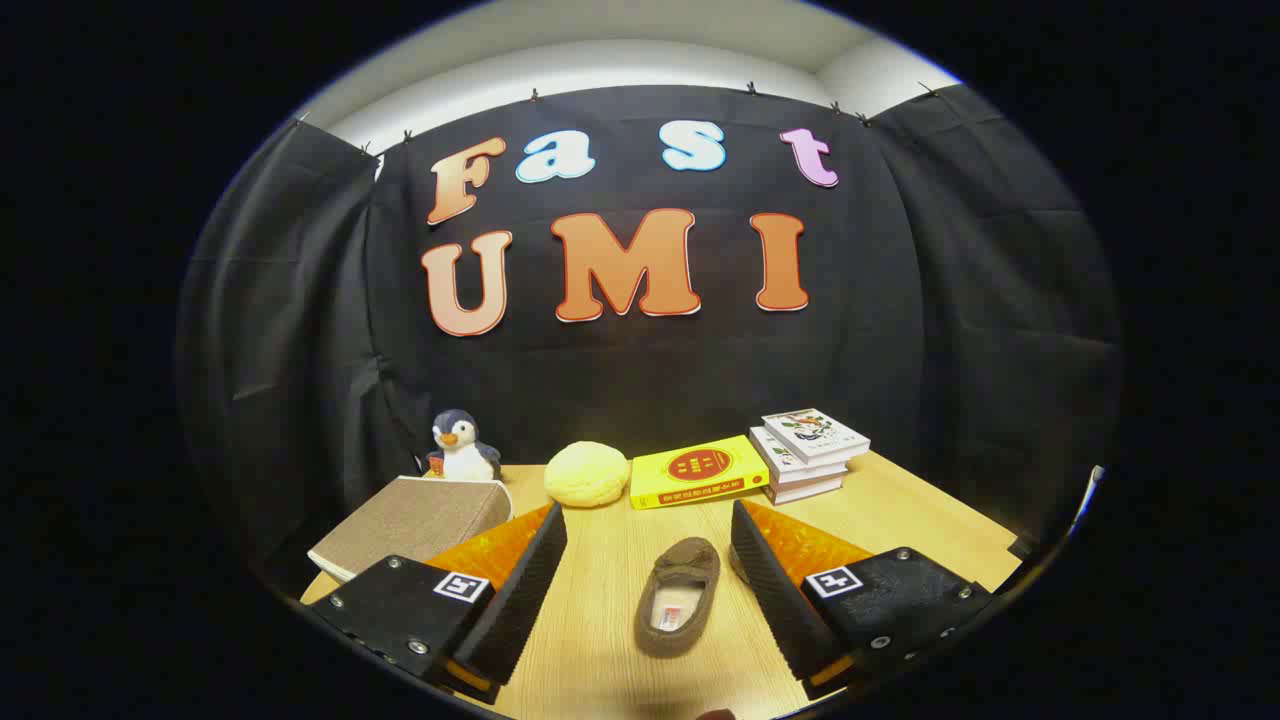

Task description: Open the storage box then place both shoes into the box .Put the left shoe in first, then the right shoe, with the right side of both shoes facing outward in a uniform manner.

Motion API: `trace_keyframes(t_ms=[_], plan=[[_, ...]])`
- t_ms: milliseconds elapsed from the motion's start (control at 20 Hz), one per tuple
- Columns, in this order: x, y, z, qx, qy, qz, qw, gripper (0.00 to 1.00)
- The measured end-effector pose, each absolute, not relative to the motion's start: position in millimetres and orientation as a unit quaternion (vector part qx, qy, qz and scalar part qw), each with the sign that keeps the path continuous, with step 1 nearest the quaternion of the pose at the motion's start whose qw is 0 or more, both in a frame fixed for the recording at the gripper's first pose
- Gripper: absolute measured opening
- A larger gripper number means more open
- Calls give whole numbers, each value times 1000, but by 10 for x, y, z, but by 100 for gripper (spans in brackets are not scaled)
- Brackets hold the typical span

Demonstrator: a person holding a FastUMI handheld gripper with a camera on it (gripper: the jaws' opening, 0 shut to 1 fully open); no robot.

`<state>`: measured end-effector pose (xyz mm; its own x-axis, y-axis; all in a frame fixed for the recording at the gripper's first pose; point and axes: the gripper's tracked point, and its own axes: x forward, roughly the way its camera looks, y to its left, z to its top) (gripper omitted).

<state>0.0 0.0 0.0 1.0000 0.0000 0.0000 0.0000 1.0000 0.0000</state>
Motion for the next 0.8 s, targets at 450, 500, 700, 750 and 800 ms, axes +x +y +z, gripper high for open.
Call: trace_keyframes(t_ms=[450,500,700,750,800], plan=[[-68,90,47,-14,-1,4,1000,99],[-83,106,40,-13,-1,3,1000,99],[-66,173,-48,-8,13,7,1000,99],[-61,178,-54,-9,16,6,1000,99],[-65,183,-45,-11,16,4,1000,99]])
